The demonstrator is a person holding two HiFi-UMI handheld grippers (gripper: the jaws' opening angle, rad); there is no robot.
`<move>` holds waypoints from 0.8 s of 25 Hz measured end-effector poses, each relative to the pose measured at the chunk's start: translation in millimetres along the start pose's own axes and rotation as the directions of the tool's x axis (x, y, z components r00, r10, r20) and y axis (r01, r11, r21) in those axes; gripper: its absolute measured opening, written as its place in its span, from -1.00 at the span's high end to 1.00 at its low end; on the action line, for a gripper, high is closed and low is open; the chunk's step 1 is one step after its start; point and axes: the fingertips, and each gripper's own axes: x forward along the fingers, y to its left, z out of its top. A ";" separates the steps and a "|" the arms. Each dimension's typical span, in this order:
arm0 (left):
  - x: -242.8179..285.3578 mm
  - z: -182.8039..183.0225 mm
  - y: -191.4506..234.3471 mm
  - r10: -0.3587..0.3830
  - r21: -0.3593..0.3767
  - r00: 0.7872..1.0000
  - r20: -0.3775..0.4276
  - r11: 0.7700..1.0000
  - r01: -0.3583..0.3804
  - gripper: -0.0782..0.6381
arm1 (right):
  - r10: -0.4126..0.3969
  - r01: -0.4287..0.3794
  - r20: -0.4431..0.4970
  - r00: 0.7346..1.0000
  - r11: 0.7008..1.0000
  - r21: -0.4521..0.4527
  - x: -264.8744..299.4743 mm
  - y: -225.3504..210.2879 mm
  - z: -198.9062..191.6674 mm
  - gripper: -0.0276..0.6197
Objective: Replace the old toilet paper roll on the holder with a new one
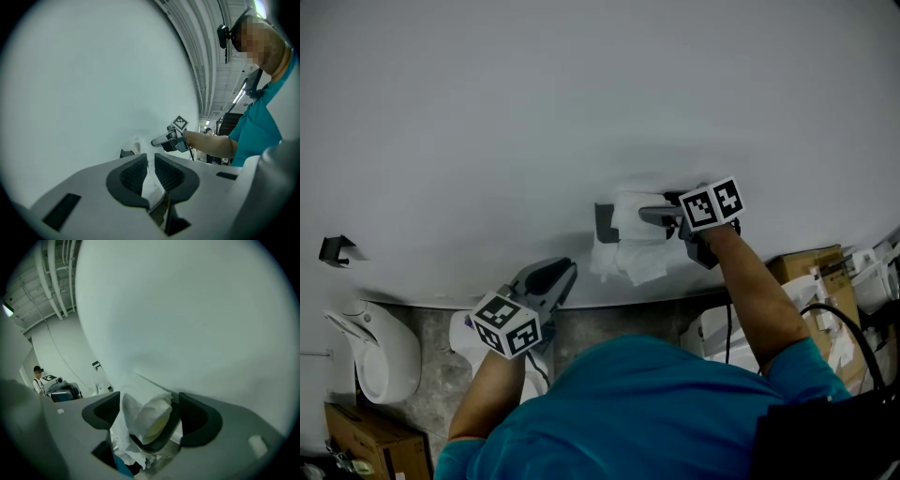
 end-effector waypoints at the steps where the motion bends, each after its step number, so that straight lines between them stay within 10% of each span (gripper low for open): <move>1: -0.6 -0.7 1.8 0.001 -0.002 1.000 -0.001 1.000 -0.001 0.62 | -0.001 0.000 0.017 1.000 1.000 0.016 -3.6 -1.4 0.7 -0.23; 6: -2.6 3.7 6.2 0.011 -0.012 1.000 0.014 1.000 -0.011 0.62 | 0.044 -0.060 0.189 0.981 0.995 0.082 -41.0 1.1 12.8 -0.29; 10: -8.6 9.8 12.2 0.028 -0.014 0.999 0.045 1.000 -0.028 0.62 | 0.145 -0.169 0.441 0.885 0.986 0.014 -99.1 22.4 28.3 -0.28; 16: -21.1 7.9 12.4 0.040 -0.042 0.993 0.113 0.998 -0.036 0.65 | 0.143 -0.065 0.526 0.838 0.984 -0.165 -133.9 44.6 -24.6 0.79; 20: -22.1 -5.0 8.0 0.059 -0.076 0.991 0.120 0.996 -0.050 0.73 | 0.058 0.000 0.501 0.864 0.993 -0.115 -118.5 32.1 -74.0 0.91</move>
